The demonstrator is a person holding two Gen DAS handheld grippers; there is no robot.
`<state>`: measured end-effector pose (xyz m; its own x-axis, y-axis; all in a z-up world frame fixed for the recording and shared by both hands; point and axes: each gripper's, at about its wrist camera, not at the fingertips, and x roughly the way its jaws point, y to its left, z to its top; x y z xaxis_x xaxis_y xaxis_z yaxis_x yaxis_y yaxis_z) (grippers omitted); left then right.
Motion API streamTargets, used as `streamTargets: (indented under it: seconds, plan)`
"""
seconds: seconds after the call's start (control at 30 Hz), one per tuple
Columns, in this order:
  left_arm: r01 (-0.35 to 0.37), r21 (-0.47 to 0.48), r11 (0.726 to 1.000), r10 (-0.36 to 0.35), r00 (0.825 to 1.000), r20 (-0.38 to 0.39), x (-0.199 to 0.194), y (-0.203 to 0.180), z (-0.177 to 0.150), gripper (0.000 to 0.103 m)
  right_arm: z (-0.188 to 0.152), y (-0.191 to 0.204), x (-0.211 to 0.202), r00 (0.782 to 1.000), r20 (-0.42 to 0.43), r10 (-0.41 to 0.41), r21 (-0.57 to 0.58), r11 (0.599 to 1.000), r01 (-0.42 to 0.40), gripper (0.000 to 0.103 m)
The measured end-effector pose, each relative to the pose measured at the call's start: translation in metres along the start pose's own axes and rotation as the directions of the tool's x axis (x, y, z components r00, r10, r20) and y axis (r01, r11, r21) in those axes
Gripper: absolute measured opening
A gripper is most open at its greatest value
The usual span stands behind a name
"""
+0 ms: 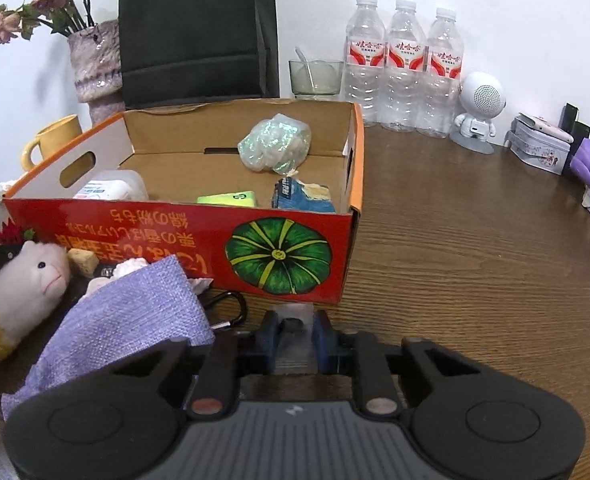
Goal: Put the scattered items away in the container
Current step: 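Grasp the red rose with the left tool while the right grasps a small packet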
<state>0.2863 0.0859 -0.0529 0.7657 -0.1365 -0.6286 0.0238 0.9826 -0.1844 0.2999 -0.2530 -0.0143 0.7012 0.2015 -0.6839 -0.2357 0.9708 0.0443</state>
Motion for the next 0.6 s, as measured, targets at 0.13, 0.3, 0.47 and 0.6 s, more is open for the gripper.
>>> streamTargets:
  seconds: [0.13, 0.3, 0.47, 0.6]
  plan:
    - [0.005, -0.007, 1.000, -0.005, 1.000, 0.015, -0.003, 0.003, 0.000, 0.047, -0.001, -0.003, -0.002, 1.000, 0.008, 0.020, 0.017, 1.000, -0.020, 0.017]
    - [0.005, -0.049, 0.999, -0.003, 0.999, 0.037, -0.014, 0.011, -0.003, 0.046, -0.002, -0.005, -0.009, 0.999, 0.033, 0.023, 0.036, 0.999, -0.024, 0.016]
    - [0.015, -0.052, 0.999, -0.012, 0.998, 0.068, -0.028, 0.009, -0.006, 0.046, -0.002, -0.006, -0.021, 0.997, 0.065, 0.039, 0.040, 0.998, -0.042, 0.017]
    - [0.029, -0.045, 0.999, -0.024, 0.994, 0.104, -0.041, 0.005, -0.007, 0.046, -0.003, -0.002, -0.032, 0.994, 0.091, 0.057, 0.037, 0.997, -0.061, 0.017]
